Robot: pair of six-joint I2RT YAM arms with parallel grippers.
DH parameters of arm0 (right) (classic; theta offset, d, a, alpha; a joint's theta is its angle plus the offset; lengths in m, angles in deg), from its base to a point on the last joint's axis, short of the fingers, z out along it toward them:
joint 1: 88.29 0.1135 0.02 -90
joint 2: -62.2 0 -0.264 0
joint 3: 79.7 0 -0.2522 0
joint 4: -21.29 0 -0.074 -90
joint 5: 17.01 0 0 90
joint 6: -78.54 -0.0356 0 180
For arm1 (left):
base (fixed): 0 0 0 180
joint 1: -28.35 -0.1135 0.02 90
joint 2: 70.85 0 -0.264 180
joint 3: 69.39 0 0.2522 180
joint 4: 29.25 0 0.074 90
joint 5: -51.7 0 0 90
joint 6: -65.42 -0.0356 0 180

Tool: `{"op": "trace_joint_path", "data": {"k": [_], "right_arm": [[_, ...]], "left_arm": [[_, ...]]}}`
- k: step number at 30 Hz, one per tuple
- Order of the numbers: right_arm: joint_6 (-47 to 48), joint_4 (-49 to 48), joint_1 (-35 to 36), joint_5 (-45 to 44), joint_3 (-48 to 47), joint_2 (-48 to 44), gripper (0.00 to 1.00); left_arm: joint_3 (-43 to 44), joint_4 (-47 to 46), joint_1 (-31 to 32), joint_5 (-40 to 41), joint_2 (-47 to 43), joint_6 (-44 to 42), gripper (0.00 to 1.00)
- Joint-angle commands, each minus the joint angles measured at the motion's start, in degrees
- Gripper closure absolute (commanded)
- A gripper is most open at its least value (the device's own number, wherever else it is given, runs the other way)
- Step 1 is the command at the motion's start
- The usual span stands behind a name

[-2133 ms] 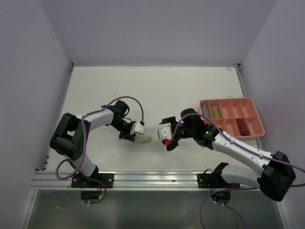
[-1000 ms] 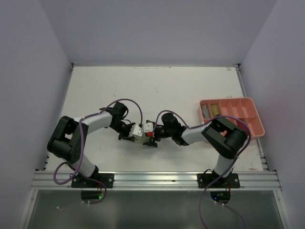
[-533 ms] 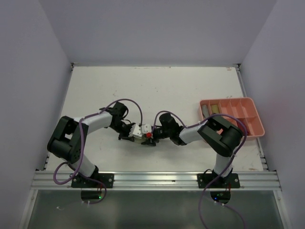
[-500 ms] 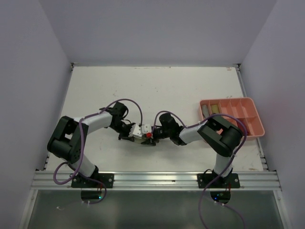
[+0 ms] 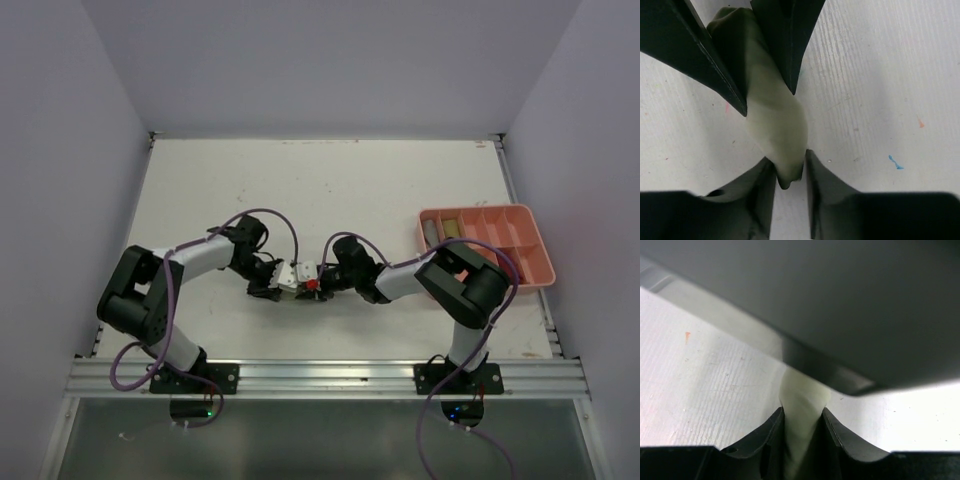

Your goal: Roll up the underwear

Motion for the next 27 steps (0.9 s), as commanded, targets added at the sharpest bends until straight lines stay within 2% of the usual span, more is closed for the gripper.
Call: {"op": "trace_joint_path", "data": {"k": [1,2,5,7,8,9,17,23,27], "right_arm": [[0.95,4.64,0.4,-2.66,0.53,-0.89,1.0],[0.77,5.07,0.4,-2.83,0.63,-1.68,1.0],[-0.37,6.4,0.48,-3.36,1.5,-4.5,1.0],[-1.51,7.71,0.4,-3.97,1.77,-6.25,1.0],[-1.77,8.32,0.48,-3.97,1.86,-6.87,1.0],[-2.91,8.94,0.4,-4.32,1.86,-7.57,1.0],[-2.83,11.14,0.31,-6.69,3.44,-10.74,1.0],[-7.83,14.39,-1.01,-9.06,-0.42,-14.52,1.0],[-15.55,21.57,-5.04,-9.95,-6.65,-16.89,1.0]], "left_arm": [[-1.87,1.81,0.11,2.04,-1.36,2.85,0.63],[-1.87,1.55,-0.32,1.69,-2.06,3.39,0.51],[-0.91,0.23,-1.9,0.9,-4.62,6.81,0.25],[0.41,0.58,-2.96,0.63,-5.93,8.66,0.18],[0.76,0.76,-4.35,0.37,-6.46,9.36,0.12],[1.03,0.67,-5.24,0.11,-7.77,10.93,0.01],[0.16,-0.03,-15.17,0.28,-14.81,16.04,0.0],[-1.78,-2.84,-17.2,0.55,-21.05,21.84,0.0],[-1.17,-6.53,-17.46,1.16,-22.9,29.9,0.0]]}}
